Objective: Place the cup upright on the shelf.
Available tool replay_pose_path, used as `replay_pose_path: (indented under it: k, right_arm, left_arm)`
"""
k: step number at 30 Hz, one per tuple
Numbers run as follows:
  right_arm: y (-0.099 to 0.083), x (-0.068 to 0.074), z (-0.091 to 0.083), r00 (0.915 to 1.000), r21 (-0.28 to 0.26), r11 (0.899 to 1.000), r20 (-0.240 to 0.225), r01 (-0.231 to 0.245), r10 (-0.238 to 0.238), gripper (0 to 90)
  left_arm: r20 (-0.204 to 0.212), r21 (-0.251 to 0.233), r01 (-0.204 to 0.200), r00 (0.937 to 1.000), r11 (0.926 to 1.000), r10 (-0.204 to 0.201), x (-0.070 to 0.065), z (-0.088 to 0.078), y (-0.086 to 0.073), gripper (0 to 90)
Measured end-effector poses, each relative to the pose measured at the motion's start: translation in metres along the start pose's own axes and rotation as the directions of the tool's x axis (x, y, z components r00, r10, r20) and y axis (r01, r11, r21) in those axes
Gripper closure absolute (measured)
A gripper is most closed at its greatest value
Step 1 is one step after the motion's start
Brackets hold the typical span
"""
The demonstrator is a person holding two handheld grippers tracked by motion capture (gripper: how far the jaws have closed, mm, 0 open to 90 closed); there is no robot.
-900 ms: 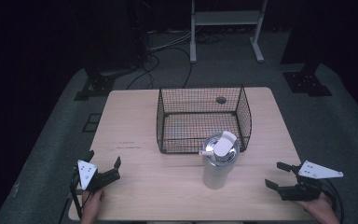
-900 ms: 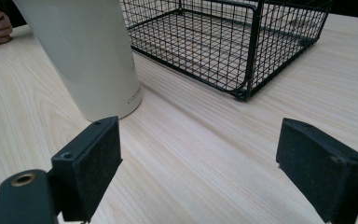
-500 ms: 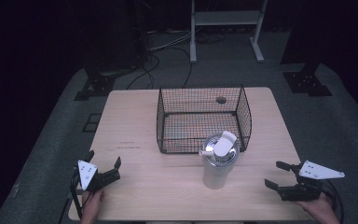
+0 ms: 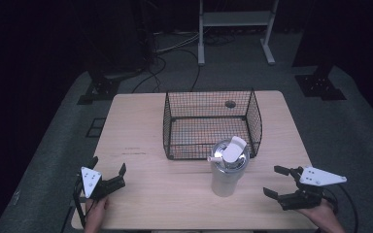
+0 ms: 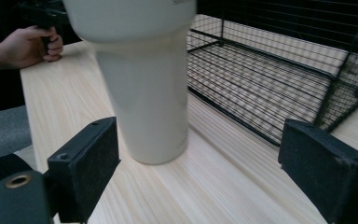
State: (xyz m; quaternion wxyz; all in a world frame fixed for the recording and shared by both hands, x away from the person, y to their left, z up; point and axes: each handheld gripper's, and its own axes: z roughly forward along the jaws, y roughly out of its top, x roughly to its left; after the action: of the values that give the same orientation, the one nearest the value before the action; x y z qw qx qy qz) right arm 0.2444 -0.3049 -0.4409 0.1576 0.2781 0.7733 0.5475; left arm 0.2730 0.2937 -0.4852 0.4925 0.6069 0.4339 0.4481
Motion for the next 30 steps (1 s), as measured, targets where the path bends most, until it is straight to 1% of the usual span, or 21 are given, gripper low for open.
replay_pose_path:
  k: [7, 15, 26, 30]
  right_arm:
    - [0.009, 0.007, 0.017, 0.9993, 0.004, 1.000, -0.033, 0.020, -0.020, 10.3]
    - [0.016, 0.012, 0.033, 0.9978, 0.003, 1.000, -0.061, 0.026, -0.026, 10.0]
    - [0.022, 0.018, 0.045, 0.9966, -0.005, 0.999, -0.075, 0.032, -0.032, 8.4]
    - [0.024, 0.021, 0.051, 0.9963, 0.002, 0.999, -0.077, 0.038, -0.038, 8.3]
  left_arm:
    - [0.000, 0.001, 0.000, 1.0000, 1.0000, 0.000, 0.000, 0.000, 0.000, 0.0]
    - [0.000, -0.002, 0.002, 1.0000, 1.0000, -0.002, 0.000, 0.000, 0.000, 0.0]
    - [0.001, -0.002, 0.002, 1.0000, 1.0000, -0.002, 0.000, 0.000, 0.000, 0.0]
    - [0.001, -0.003, 0.001, 1.0000, 1.0000, -0.001, 0.000, 0.000, 0.000, 0.0]
